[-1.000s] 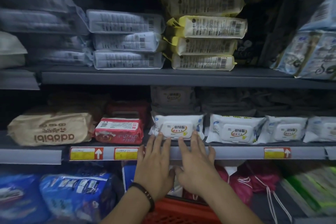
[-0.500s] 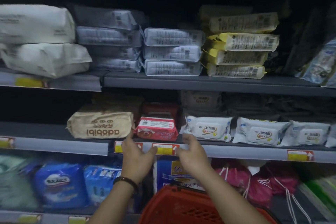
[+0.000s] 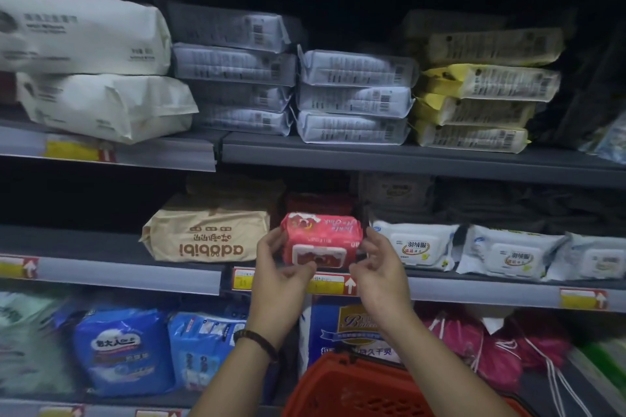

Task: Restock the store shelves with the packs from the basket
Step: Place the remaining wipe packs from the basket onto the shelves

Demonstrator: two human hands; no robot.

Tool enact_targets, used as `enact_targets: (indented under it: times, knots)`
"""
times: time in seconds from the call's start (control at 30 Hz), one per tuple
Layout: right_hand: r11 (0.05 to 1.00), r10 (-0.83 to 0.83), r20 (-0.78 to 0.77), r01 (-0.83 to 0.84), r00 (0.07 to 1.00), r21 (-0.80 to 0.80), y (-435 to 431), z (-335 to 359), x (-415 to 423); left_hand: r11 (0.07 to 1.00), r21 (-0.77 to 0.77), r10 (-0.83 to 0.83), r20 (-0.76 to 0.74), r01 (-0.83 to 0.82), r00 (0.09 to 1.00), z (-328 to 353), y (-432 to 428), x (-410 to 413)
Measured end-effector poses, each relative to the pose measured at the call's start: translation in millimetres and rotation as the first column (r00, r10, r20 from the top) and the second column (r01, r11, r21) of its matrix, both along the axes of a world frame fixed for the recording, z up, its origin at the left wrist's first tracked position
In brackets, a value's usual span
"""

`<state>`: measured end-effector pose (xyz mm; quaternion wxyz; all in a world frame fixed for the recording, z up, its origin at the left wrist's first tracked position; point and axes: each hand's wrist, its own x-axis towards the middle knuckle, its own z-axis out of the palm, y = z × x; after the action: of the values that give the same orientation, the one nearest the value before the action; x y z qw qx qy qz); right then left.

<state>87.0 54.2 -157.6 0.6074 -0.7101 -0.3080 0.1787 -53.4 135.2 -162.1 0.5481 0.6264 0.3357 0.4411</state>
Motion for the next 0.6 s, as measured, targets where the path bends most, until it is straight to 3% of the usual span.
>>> enact_targets:
  times: [0.2,0.37,0.5,0.6]
  knots:
    - [0.991,0.100,-0.003,-0.100,0.995,-0.087,5,-10,1,1.000,-0.008,-0.029,-0.096,0.028,0.995,-3,5,3]
    - [0.994,0.093,-0.089,-0.098,0.992,-0.050,10,-9,2,0.998,-0.052,-0.054,-0.143,0.047,0.988,-4,5,8]
    - [0.983,0.176,-0.234,-0.182,0.956,-0.004,15,-9,1,0.992,-0.064,-0.111,-0.099,0.105,0.989,-3,3,9]
    - [0.989,0.146,-0.183,-0.139,0.972,0.048,6,-10,1,0.988,-0.113,-0.107,0.006,0.106,0.994,-2,-3,8]
